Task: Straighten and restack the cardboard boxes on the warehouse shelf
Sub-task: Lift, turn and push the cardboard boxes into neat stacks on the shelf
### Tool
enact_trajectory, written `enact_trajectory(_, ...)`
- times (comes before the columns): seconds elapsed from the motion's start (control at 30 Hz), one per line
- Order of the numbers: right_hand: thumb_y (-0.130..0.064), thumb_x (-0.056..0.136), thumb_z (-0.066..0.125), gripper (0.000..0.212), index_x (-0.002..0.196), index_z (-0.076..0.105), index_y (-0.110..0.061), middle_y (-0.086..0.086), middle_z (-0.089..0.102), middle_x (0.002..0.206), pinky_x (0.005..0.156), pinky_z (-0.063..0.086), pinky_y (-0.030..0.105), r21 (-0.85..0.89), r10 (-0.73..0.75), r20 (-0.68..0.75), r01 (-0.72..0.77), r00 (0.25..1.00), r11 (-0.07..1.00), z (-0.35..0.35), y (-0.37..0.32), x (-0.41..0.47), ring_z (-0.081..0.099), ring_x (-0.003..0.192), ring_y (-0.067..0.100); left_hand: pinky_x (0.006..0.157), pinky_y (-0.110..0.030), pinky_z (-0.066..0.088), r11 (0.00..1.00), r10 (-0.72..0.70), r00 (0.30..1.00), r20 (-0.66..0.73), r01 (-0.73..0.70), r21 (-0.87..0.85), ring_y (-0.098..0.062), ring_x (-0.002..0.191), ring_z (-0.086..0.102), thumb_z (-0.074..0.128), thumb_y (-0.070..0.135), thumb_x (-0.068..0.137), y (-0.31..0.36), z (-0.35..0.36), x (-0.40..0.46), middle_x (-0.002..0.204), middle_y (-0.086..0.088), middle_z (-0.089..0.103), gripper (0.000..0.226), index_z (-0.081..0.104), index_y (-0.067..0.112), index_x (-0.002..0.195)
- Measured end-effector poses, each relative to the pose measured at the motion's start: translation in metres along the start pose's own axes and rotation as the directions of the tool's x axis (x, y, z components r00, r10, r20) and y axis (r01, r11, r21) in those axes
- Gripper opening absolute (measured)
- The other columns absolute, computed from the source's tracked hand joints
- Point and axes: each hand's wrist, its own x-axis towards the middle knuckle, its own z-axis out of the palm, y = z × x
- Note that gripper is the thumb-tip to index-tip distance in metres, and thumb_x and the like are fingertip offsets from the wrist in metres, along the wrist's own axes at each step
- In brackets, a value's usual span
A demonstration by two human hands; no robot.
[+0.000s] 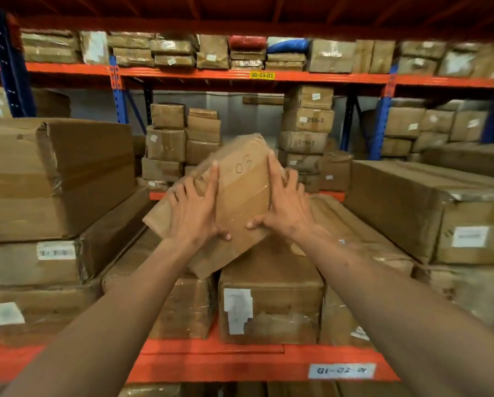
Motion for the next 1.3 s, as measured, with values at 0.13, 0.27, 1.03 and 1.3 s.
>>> enact_trajectory(0.13, -0.046, 0.051, 0.096, 0.157, 0.15, -0.026, -0.043, 0.019, 0.028, 0.141, 0.099, 0.043, 0.057, 0.185, 0.292, -0.053, -0.278, 0.955, 0.943, 0.02, 0.04, -0.062, 0.047, 0.121, 0.044, 0.109, -0.054, 0.027, 0.936, 0.266, 0.956, 0.122, -0.286, 0.204, -0.042, 0.132, 0.028, 0.089, 0.058, 0.053, 0.041, 0.017, 0.003, 0.148, -0.028, 0.02, 0.156, -0.03, 0.033, 0.15)
enact_trajectory(0.27, -0.054, 0.048, 0.095, 0.16, 0.151, -0.026, -0.034, 0.021, 0.032, 0.136, 0.1, 0.041, 0.054, 0.055, 0.322, -0.095, -0.318, 0.942, 0.947, 0.026, 0.04, -0.072, 0.048, 0.117, 0.043, 0.106, -0.05, 0.029, 0.881, 0.384, 0.915, 0.122, -0.403, 0.248, -0.038, 0.128, 0.032, 0.086, 0.065, 0.051, 0.035, 0.025, 0.008, 0.148, -0.025, 0.024, 0.155, -0.028, 0.032, 0.151)
enact_trajectory(1.03, -0.038, 0.052, 0.096, 0.104, 0.142, 0.045, -0.038, 0.006, 0.031, 0.145, 0.105, 0.033, 0.056, 0.046, 0.162, 0.067, -0.166, 0.984, 0.985, -0.029, 0.044, -0.048, 0.027, 0.127, 0.043, 0.111, -0.054, 0.034, 0.956, -0.058, 0.957, 0.285, 0.135, -0.26, -0.035, 0.135, 0.035, 0.092, 0.05, 0.054, 0.008, -0.024, 0.006, 0.146, -0.011, 0.048, 0.104, 0.05, 0.029, 0.145)
enact_trajectory(1.3, -0.041, 0.058, 0.094, 0.101, 0.143, 0.04, -0.039, 0.007, 0.03, 0.149, 0.105, 0.032, 0.061, -0.076, 0.199, 0.117, -0.191, 0.973, 0.979, -0.031, 0.032, -0.046, 0.025, 0.135, 0.044, 0.111, -0.054, 0.035, 0.972, -0.162, 0.951, 0.262, 0.2, -0.123, -0.033, 0.134, 0.043, 0.089, 0.05, 0.061, 0.022, -0.028, -0.001, 0.144, -0.008, 0.052, 0.097, 0.044, 0.038, 0.146)
